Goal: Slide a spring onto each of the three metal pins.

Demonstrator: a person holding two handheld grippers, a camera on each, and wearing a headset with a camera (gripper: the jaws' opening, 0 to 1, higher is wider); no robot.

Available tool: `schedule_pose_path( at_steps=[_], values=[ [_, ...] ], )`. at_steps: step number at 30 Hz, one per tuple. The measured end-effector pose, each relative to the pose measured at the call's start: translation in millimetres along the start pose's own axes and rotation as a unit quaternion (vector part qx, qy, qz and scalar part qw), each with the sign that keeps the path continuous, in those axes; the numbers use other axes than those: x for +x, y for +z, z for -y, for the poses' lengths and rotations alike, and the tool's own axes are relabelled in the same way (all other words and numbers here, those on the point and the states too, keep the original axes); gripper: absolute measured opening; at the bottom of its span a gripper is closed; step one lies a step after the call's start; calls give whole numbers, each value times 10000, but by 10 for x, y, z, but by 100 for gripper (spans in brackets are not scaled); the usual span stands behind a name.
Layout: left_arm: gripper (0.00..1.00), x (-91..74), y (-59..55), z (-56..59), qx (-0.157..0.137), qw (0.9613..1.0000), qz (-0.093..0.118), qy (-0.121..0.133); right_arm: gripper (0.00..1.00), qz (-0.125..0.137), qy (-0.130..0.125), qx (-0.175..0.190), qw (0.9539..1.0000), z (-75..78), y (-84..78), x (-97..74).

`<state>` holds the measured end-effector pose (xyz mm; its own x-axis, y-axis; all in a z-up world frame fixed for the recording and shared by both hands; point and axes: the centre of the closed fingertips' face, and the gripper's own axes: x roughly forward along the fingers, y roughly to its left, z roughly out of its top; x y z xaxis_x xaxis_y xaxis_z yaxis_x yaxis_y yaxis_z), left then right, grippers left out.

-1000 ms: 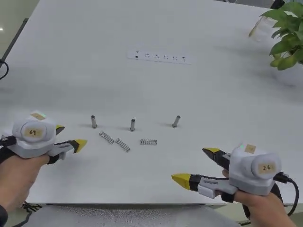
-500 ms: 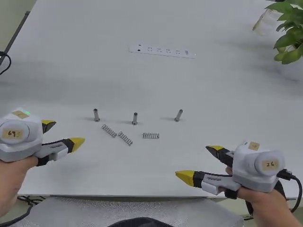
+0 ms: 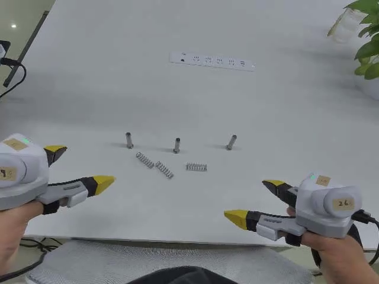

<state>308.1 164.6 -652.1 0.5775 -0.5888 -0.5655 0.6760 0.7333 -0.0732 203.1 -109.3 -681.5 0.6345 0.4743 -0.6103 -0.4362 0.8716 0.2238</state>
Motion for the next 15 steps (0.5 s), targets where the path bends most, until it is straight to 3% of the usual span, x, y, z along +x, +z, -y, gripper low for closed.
schedule_pose_path(
  at_steps=[9, 15],
  values=[
    [81, -71, 30, 106, 90, 9999, 25, -129, 76, 9, 10, -24, 10000, 59, 12, 86],
    [81, -105, 72, 103, 150, 9998, 59, -102, 74, 64, -21, 22, 10000, 150, 15, 173]
  ],
)
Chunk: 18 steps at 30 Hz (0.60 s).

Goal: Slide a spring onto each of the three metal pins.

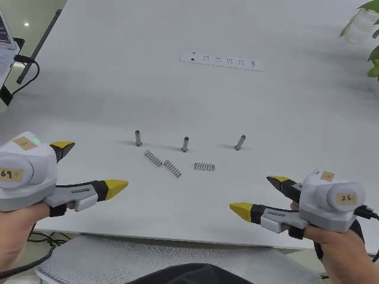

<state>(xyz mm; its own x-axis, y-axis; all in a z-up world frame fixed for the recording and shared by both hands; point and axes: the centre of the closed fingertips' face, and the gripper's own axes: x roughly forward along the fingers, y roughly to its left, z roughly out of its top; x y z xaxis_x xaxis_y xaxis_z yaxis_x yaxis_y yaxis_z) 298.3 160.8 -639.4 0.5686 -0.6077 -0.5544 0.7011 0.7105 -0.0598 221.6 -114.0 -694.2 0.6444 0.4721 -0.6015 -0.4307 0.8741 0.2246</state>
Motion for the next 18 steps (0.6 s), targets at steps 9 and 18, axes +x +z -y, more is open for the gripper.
schedule_pose_path(
  at_steps=[9, 18],
  values=[
    [82, -62, 76, -10, 129, 9999, 0, 12, 71, -5, -174, 87, 9998, 290, -28, 147],
    [81, -136, 109, -52, 203, 9997, -15, 92, 61, 22, -399, 77, 9992, 603, 18, 351]
  ],
)
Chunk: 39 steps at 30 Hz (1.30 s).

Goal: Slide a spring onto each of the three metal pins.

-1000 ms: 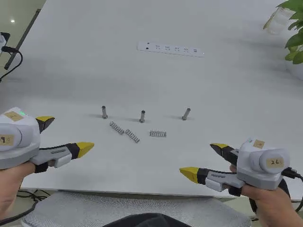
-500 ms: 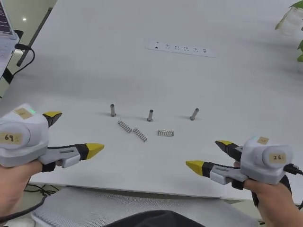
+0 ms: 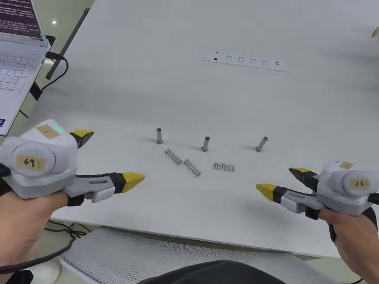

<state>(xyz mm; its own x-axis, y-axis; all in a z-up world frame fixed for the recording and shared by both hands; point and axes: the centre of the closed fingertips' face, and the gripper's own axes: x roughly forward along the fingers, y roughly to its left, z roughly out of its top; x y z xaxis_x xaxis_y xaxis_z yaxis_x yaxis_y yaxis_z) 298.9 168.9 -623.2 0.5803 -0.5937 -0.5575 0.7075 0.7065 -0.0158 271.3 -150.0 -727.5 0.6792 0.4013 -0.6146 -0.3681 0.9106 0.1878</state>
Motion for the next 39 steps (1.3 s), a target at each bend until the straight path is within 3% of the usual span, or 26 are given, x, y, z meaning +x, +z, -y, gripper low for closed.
schedule_pose_path(
  at_steps=[19, 28, 39],
  values=[
    [81, -202, 135, -102, 36, 9997, 121, 186, 45, 3, -338, 300, 9990, 380, -20, 481],
    [81, -287, 113, -162, -4, 9996, 98, 280, 36, 148, -439, 363, 9983, 493, 86, 654],
    [81, -291, 108, -162, -62, 9995, 86, 305, 27, 203, -506, 435, 9976, 494, 208, 782]
  ],
)
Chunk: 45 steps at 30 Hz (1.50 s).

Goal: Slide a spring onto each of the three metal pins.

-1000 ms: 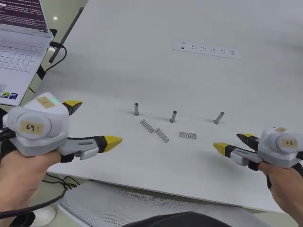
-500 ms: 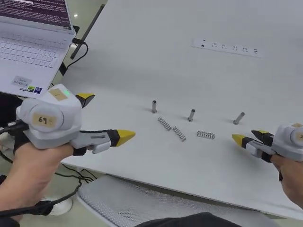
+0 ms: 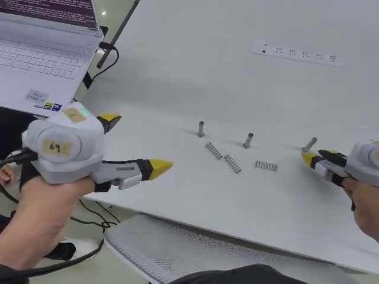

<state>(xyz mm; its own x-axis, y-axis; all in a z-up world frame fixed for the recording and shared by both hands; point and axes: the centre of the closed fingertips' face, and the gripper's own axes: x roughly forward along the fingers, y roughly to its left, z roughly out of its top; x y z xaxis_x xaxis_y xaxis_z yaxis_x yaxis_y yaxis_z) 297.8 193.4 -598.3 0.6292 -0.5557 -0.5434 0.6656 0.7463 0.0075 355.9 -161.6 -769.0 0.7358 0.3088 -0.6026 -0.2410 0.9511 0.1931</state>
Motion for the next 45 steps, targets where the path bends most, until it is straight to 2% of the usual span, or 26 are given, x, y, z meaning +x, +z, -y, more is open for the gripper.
schedule_pose_path(
  at_steps=[7, 15, 22, 37, 45],
  values=[
    [80, -8, -4, -29, -35, 10000, 1, 44, 23, -85, -34, -36, 10000, 14, -16, 74],
    [80, -43, -45, -67, -71, 9999, -46, 97, 17, -52, -52, -27, 10000, 18, 4, 141],
    [80, -32, -22, -65, -78, 9999, -38, 112, 12, 4, -106, -26, 9999, 90, 17, 211],
    [80, 6, -6, -52, 0, 9999, -76, 76, 8, 5, -120, -432, 9990, 73, 31, 205],
    [80, 17, 23, -38, 40, 10000, -65, 50, 8, 23, -128, -454, 9989, 55, 13, 192]
  ],
)
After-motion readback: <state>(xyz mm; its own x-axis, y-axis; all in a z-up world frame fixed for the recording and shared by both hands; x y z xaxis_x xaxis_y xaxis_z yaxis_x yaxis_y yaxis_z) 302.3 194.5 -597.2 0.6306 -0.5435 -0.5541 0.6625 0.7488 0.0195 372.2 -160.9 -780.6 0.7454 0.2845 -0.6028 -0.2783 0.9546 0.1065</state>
